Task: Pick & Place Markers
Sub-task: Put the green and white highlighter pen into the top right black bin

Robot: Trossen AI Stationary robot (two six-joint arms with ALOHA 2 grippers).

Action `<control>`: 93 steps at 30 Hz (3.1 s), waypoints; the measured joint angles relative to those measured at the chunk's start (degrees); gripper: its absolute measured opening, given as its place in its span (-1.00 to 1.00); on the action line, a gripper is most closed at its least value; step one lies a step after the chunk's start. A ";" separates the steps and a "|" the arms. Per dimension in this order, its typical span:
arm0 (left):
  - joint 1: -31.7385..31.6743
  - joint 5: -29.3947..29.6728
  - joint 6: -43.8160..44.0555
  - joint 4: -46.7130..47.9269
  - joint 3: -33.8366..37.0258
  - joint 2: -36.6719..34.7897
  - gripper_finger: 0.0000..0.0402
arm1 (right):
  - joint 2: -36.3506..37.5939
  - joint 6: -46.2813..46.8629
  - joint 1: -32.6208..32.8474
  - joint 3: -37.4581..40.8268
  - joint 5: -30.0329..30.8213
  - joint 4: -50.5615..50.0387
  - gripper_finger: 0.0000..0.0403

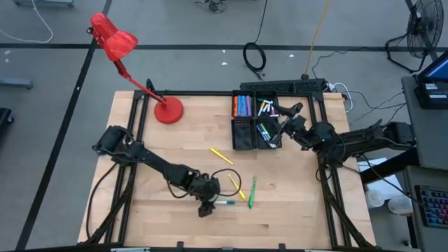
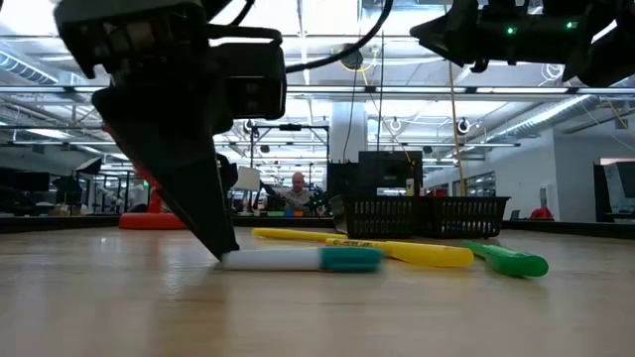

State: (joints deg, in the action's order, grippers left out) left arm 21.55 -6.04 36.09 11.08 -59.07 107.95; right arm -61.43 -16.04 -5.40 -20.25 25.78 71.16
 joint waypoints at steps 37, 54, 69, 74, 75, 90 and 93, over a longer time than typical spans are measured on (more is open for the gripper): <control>-2.60 -3.24 -48.36 -23.07 0.11 8.68 0.46 | -0.11 3.83 -0.12 -0.02 -0.36 -3.52 0.01; -4.30 -4.35 -37.29 -16.99 0.04 8.80 -0.85 | -0.11 4.48 -0.12 -0.02 -0.47 -3.76 0.01; -9.16 -3.46 -45.43 -24.74 8.77 -5.60 -0.84 | -0.11 4.84 -0.12 0.00 -0.15 -6.13 0.01; -16.73 -6.10 -45.60 -49.04 20.22 -10.61 -0.84 | -0.51 5.31 -0.12 -0.02 -0.25 -6.12 0.01; -18.35 -7.80 -45.26 -55.68 22.06 -10.99 -0.84 | -0.61 5.70 -0.11 -0.03 -0.31 -6.23 0.01; -26.87 -24.03 -36.31 -88.66 28.68 -11.75 -0.84 | -18.33 10.75 5.39 -11.35 -14.03 -9.18 0.01; -26.36 -22.67 -37.73 -87.50 28.65 -11.75 -0.84 | -24.76 7.62 8.20 -17.40 -17.34 -9.56 0.01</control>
State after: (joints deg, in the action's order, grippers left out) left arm -4.81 -28.72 -1.64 -76.42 -30.41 96.20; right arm -86.19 -8.42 2.80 -37.65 8.44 61.60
